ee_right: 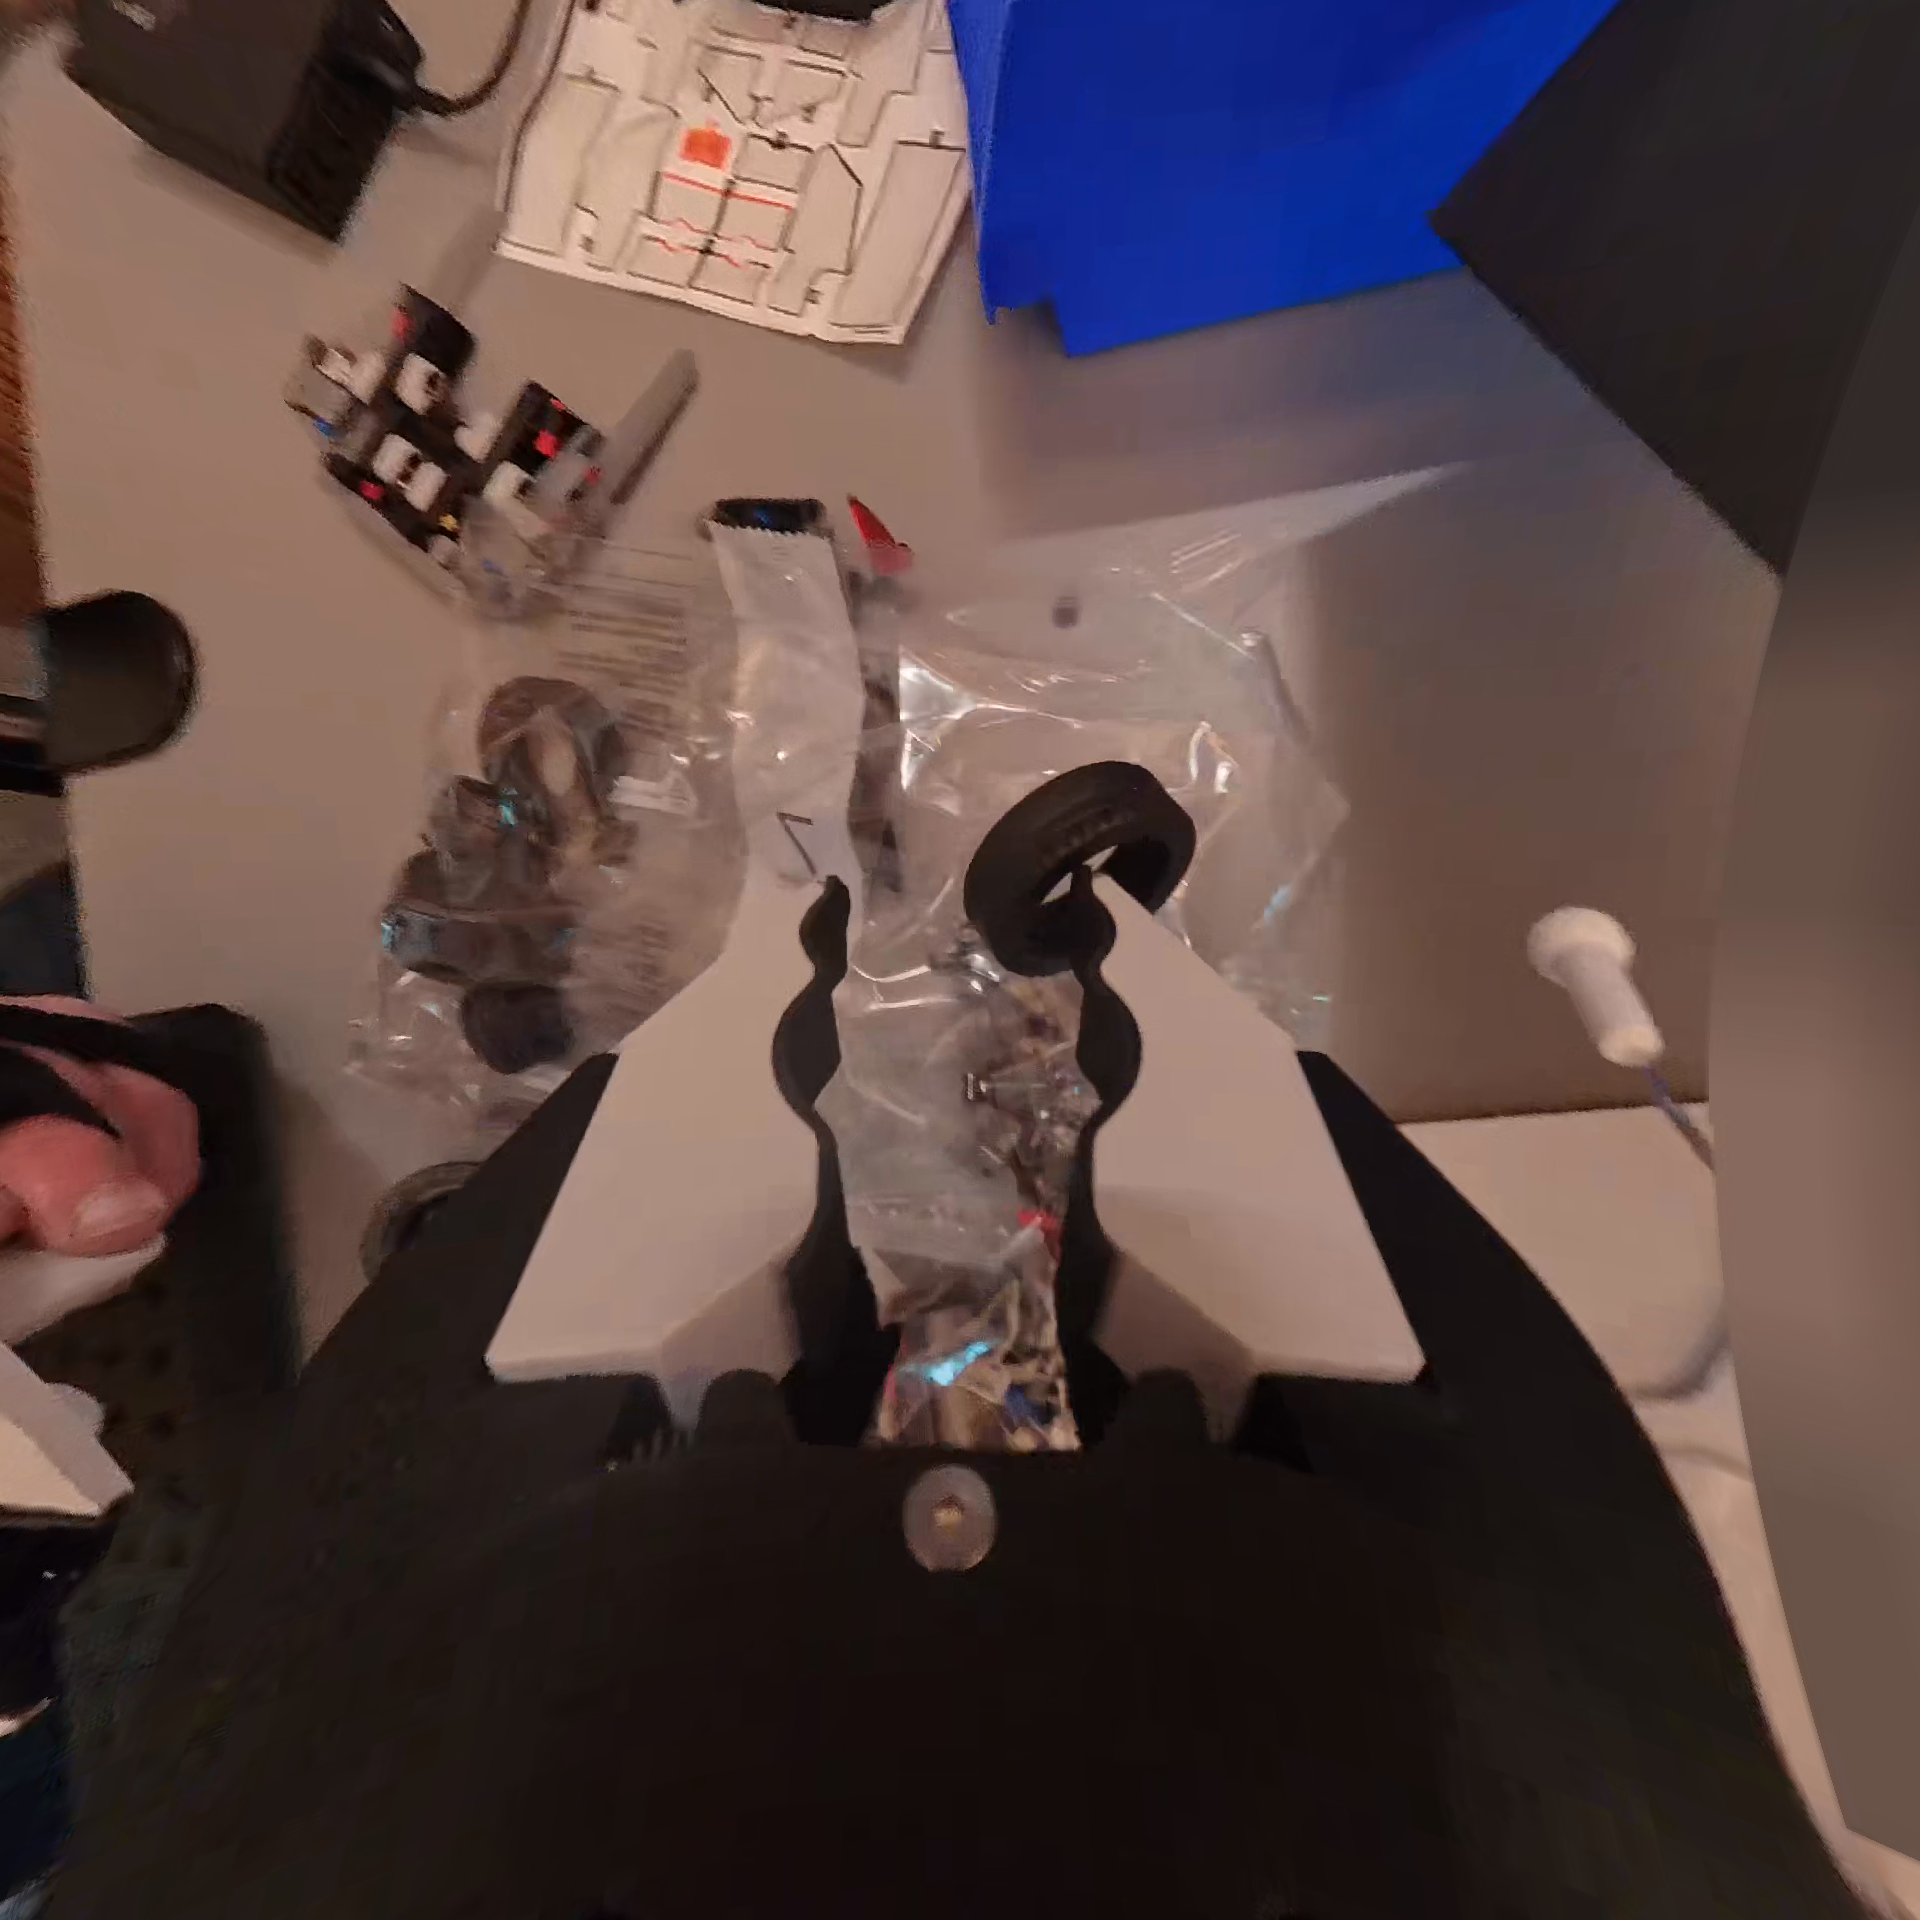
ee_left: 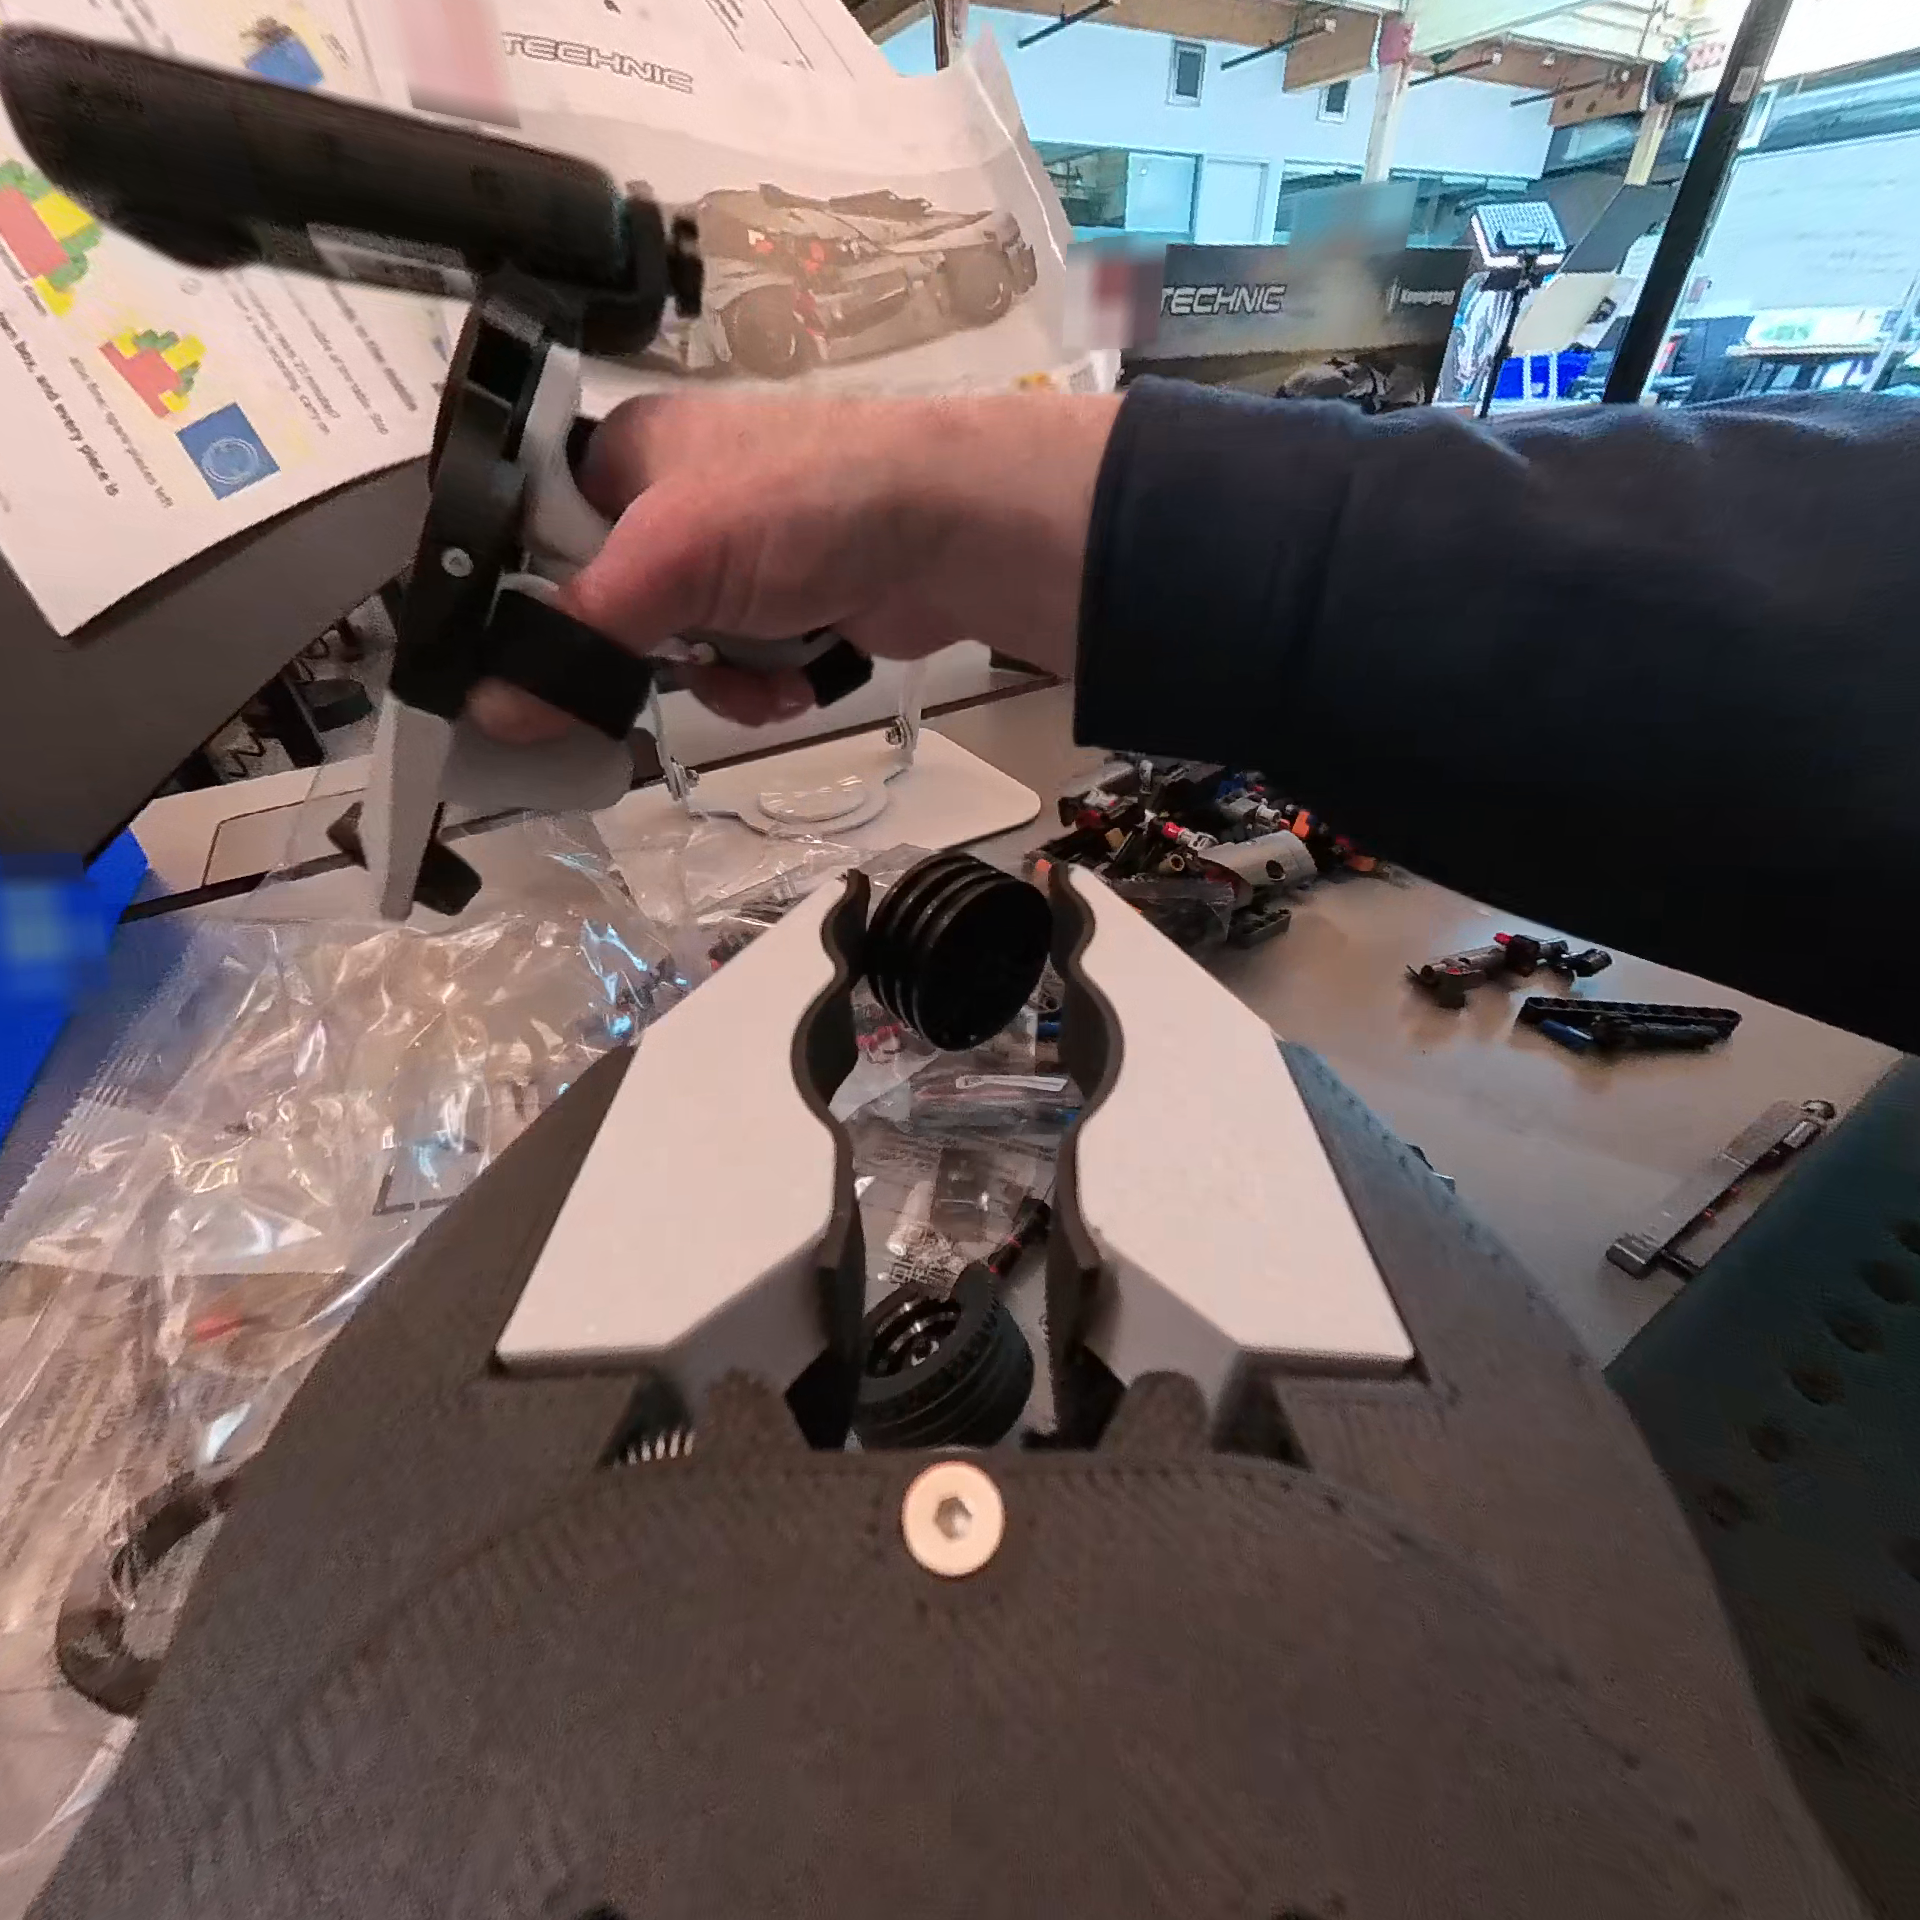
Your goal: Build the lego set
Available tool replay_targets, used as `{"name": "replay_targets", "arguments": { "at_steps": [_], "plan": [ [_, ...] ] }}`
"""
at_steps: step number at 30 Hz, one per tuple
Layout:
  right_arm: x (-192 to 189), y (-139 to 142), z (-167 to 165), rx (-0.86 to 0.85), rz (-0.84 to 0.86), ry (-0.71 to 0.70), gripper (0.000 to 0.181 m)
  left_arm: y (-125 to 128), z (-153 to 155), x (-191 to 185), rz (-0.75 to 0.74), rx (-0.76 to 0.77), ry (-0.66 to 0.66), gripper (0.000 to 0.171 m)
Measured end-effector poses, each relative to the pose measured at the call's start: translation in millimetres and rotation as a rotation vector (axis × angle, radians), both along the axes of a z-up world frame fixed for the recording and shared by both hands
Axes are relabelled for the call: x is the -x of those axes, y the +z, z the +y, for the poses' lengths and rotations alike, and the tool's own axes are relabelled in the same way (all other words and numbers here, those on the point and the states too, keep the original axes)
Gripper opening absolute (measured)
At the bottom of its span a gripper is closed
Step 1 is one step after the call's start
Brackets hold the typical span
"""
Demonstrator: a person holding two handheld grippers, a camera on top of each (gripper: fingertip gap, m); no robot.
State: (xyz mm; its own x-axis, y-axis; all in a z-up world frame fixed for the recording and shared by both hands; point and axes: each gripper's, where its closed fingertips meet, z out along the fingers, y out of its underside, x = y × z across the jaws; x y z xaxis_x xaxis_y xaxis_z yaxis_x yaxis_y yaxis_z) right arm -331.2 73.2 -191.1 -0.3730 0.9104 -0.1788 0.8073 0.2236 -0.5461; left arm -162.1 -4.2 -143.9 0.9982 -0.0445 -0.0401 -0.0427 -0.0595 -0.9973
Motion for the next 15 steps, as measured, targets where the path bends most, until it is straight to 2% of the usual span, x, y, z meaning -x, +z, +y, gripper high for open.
{"name": "replay_targets", "arguments": {
  "at_steps": [3, 5, 8, 10, 13, 15],
  "plan": [
    [-7, 7, 1, -0.042, -0.001, 0.019, 0.048, 1, -2, 5, -0.019, -0.009, 0.013, 0.032],
    [-12, 12, -7, 0.000, -0.013, 0.053, 0.056, 2, -2, 5, -0.025, -0.013, 0.014, 0.032],
    [-23, 30, -11, 0.002, 0.016, 0.063, 0.054, 4, -4, 9, -0.021, -0.025, 0.041, 0.032],
    [-45, 47, -38, 0.102, 0.028, 0.143, 0.045, 8, -7, 16, -0.025, -0.050, 0.074, 0.032],
    [-96, 53, -79, 0.211, -0.026, 0.298, 0.049, 19, -14, 26, 0.021, -0.099, 0.134, 0.032],
    [-122, 55, -94, 0.298, -0.050, 0.346, 0.049, 25, -18, 29, 0.063, -0.121, 0.172, 0.032]
  ]
}}
